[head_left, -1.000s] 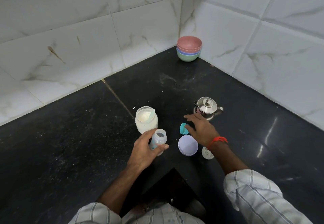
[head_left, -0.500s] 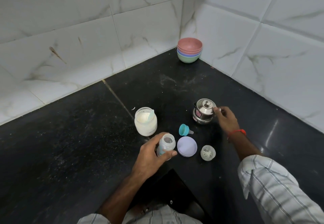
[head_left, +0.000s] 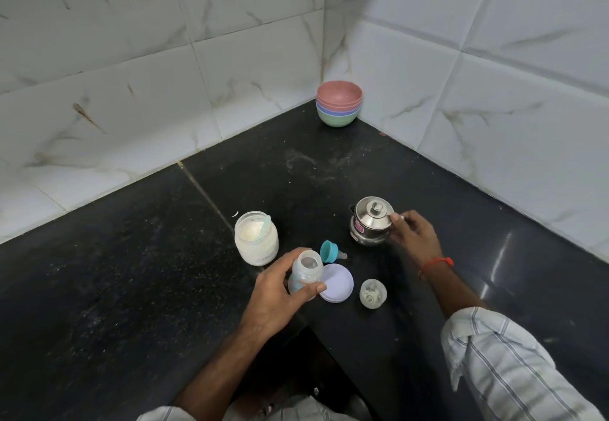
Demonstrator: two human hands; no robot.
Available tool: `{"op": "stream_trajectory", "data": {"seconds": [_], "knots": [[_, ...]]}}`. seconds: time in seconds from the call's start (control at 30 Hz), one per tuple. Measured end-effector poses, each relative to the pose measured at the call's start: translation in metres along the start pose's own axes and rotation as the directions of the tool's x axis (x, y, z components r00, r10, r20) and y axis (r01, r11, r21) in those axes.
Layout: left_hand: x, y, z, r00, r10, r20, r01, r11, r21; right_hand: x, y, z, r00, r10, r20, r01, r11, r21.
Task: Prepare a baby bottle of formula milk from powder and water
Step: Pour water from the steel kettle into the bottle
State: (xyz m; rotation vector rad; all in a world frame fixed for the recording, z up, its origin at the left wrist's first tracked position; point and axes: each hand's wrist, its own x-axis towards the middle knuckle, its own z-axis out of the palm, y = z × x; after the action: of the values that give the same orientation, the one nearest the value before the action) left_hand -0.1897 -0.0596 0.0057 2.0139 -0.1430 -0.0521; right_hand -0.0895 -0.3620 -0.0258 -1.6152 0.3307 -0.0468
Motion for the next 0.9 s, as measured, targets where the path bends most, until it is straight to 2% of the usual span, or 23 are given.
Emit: {"op": "stream_trajectory", "data": {"seconds": [0.23, 0.4, 0.53, 0.77, 0.9], "knots": [[0.006, 0.009, 0.016, 0.997, 0.009, -0.073, -0.012, 0.999, -0.034, -0.033, -0.058, -0.019, 0.990, -0.121, 0.070, 0.122, 0.993, -0.005], [0.009, 0.017, 0.023, 0.994, 0.003, -0.110, -0.006, 1.000, -0.023, -0.066, -0.098, -0.030, 0.959, -0.204, 0.199, 0.224, 0.971, -0.085], [0.006, 0.023, 0.027, 0.991, 0.009, -0.133, -0.012, 1.000, -0.027, -0.091, -0.115, -0.029, 0.923, -0.248, 0.294, 0.327, 0.908, -0.262], [-0.001, 0.023, 0.031, 0.991, 0.034, -0.131, -0.039, 0.999, -0.037, -0.116, -0.123, -0.018, 0.890, -0.307, 0.338, 0.446, 0.744, -0.498], [-0.004, 0.022, 0.031, 0.991, 0.036, -0.128, -0.037, 0.999, -0.007, -0.123, -0.131, -0.013, 0.875, -0.329, 0.355, 0.481, 0.675, -0.559]]}}
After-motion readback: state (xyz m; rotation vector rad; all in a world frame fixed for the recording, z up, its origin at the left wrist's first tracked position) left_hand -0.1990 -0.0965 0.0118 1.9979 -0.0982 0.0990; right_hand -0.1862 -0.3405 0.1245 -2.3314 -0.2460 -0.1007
